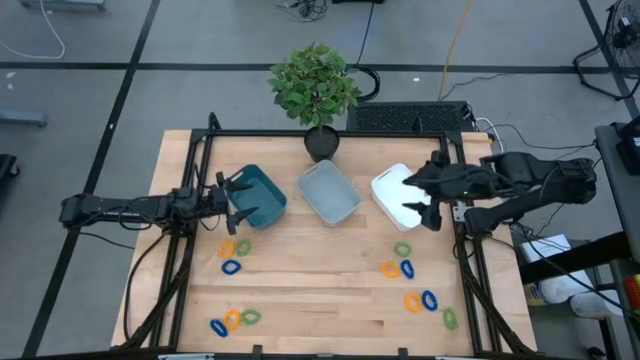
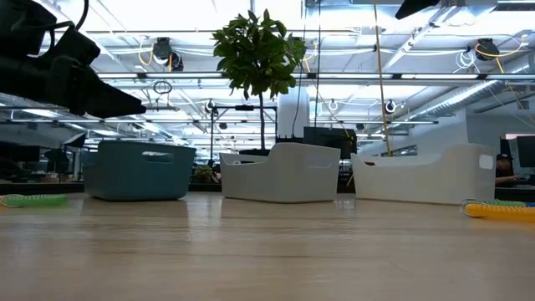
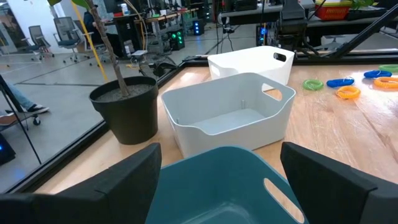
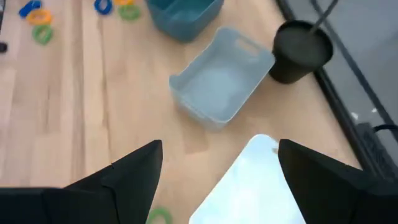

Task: Sort spring keychains
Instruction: Put the top right yellow spring keychain into the white bin

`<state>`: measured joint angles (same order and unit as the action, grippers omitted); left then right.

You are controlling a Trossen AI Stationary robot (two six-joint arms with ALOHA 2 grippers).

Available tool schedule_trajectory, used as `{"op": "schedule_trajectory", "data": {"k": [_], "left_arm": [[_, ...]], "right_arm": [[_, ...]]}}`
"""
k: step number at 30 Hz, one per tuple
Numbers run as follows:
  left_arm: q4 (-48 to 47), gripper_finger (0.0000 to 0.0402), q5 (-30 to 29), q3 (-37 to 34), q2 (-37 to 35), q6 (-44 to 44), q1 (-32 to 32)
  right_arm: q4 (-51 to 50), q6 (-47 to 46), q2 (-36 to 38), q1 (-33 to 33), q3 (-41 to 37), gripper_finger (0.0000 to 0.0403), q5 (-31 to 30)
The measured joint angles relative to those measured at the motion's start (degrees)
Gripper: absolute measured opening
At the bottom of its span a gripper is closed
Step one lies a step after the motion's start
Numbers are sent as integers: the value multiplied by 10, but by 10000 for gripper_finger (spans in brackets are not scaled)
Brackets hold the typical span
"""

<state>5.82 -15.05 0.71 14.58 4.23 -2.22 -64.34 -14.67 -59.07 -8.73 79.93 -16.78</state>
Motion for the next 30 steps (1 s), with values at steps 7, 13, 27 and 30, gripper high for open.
{"op": "schedule_trajectory", "data": {"k": [7, 13, 27, 30], "left_arm": [[0, 335, 0, 0, 0, 0, 0], [0, 335, 0, 0, 0, 0, 0], [3, 335, 0, 0, 0, 0, 0], [3, 335, 0, 0, 0, 0, 0]], "right_arm": [[-22, -7, -52, -1, 21, 306, 69], [-36, -4, -89, -10, 29, 306, 94], [-150, -36, -138, -90, 29, 306, 96], [-158, -55, -147, -118, 29, 306, 100]]}}
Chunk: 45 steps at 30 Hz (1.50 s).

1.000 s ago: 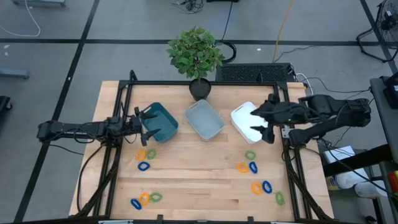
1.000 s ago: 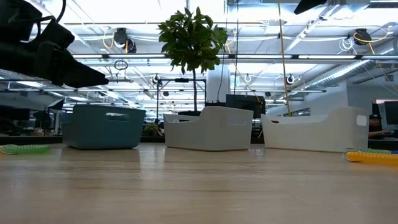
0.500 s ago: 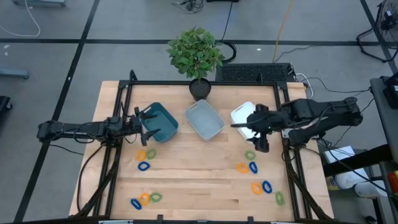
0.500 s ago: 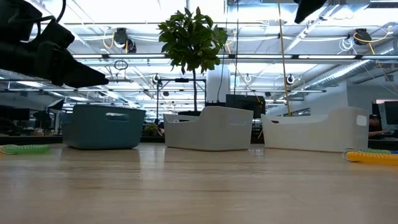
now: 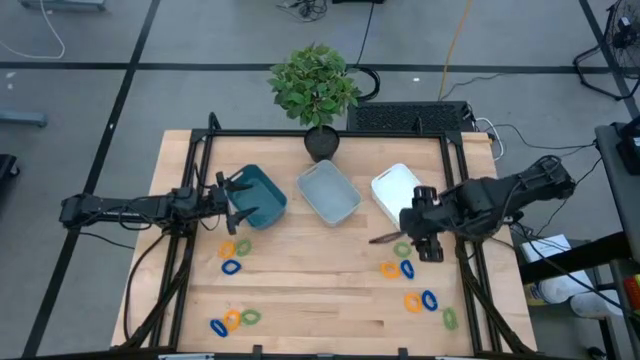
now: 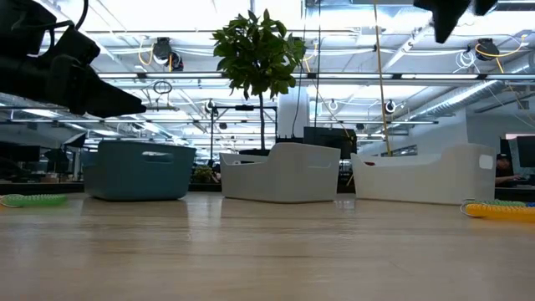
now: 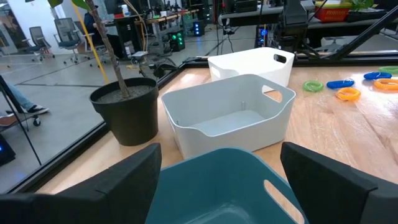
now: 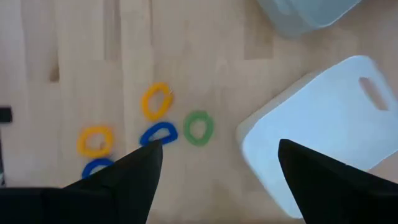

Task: Sort spring keychains
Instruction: Put the top right yellow spring keychain into the white bin

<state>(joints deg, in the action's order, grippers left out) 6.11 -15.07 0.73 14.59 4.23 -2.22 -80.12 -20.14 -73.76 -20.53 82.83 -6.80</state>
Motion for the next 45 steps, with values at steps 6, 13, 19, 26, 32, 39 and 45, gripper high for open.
{"op": "schedule_trajectory", "data": {"k": [6, 13, 19, 26, 32, 39, 45], "left_arm": [[0, 335, 0, 0, 0, 0, 0], [0, 335, 0, 0, 0, 0, 0], [0, 335, 0, 0, 0, 0, 0], [0, 335, 0, 0, 0, 0, 0], [0, 335, 0, 0, 0, 0, 0], [0, 335, 0, 0, 0, 0, 0], [1, 335, 0, 0, 0, 0, 0]], "right_arm": [[-29, -80, -25, -47, 0, 306, 26], [-22, -136, -62, -84, 0, 306, 42], [1, -160, -86, -98, 0, 306, 41], [22, -173, -98, -100, -1, 306, 41], [21, -163, -98, -98, -1, 306, 39], [23, -175, -97, -98, -41, 306, 39], [81, -179, -97, -99, -97, 306, 39]]}}
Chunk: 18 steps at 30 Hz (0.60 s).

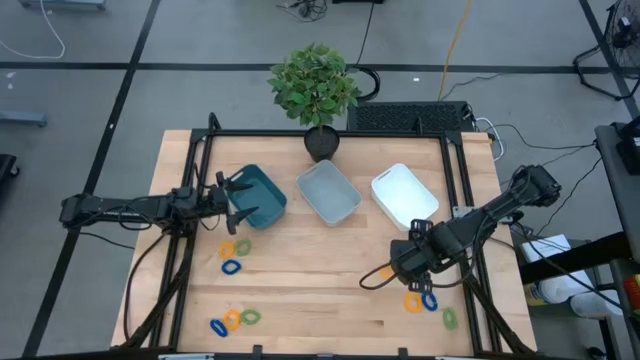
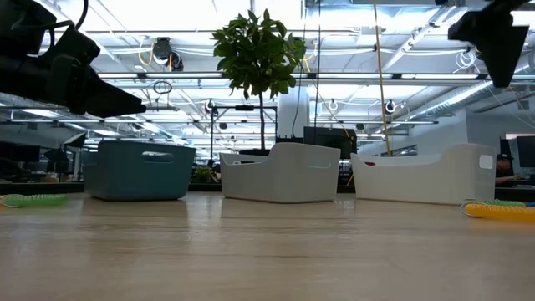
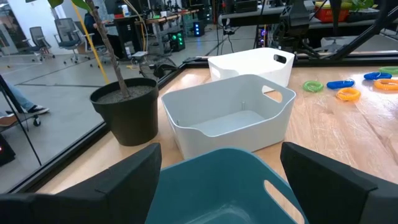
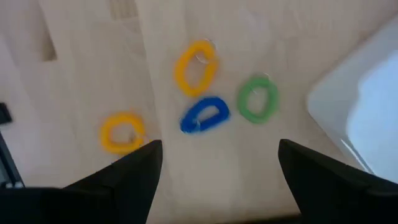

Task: Sort spring keychains
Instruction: Put the top right yellow spring keychain into the white bin

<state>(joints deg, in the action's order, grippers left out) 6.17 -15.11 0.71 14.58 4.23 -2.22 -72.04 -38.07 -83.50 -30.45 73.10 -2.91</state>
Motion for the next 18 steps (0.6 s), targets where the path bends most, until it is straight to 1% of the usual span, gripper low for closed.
{"op": "schedule_trajectory", "data": {"k": [12, 18], "left_arm": [[0, 335, 0, 0, 0, 0, 0], [0, 335, 0, 0, 0, 0, 0]], "right_arm": [[184, 13, -2, -1, -112, 306, 2], [256, 25, -34, -9, -134, 306, 2]]}}
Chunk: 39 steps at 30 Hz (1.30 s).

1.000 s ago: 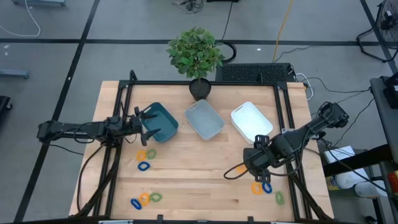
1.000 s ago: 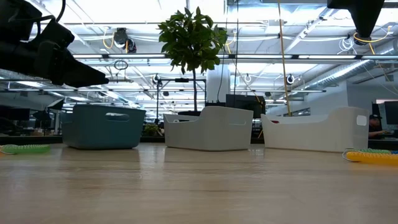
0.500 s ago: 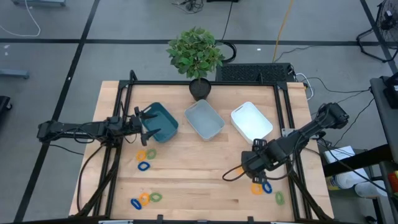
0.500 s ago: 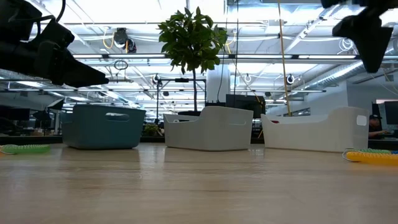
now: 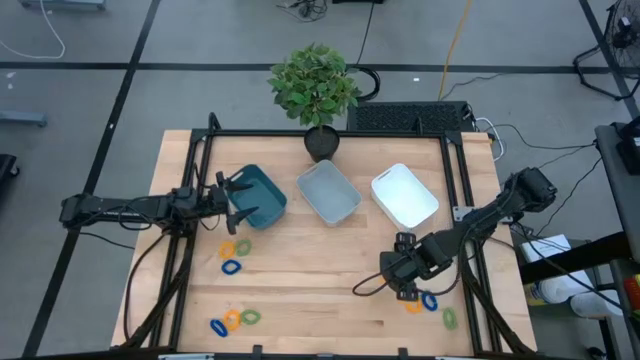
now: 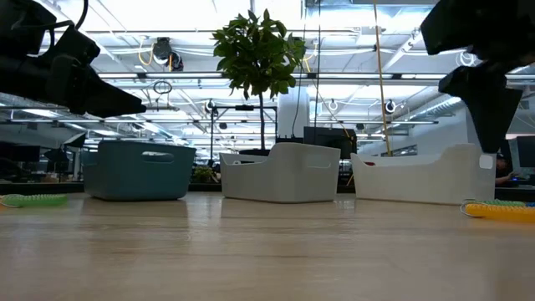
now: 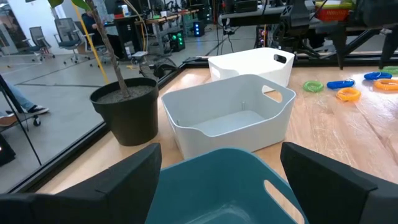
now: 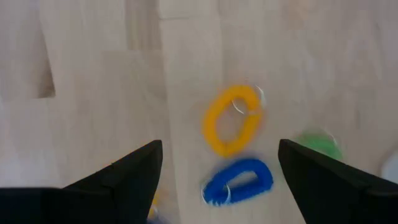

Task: Sort spring keychains
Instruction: Put the top right yellow spring keychain into the white bin

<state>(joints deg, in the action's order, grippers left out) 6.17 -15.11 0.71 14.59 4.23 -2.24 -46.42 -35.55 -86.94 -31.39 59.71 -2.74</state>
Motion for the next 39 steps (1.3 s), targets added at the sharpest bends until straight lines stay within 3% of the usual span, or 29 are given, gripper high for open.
{"op": "schedule_trajectory", "data": {"k": [21, 39], "left_arm": [[0, 335, 0, 0, 0, 0, 0], [0, 335, 0, 0, 0, 0, 0]], "right_arm": [[45, 34, -107, -32, -2, 306, -5], [85, 49, -111, -20, -32, 303, 0]]}}
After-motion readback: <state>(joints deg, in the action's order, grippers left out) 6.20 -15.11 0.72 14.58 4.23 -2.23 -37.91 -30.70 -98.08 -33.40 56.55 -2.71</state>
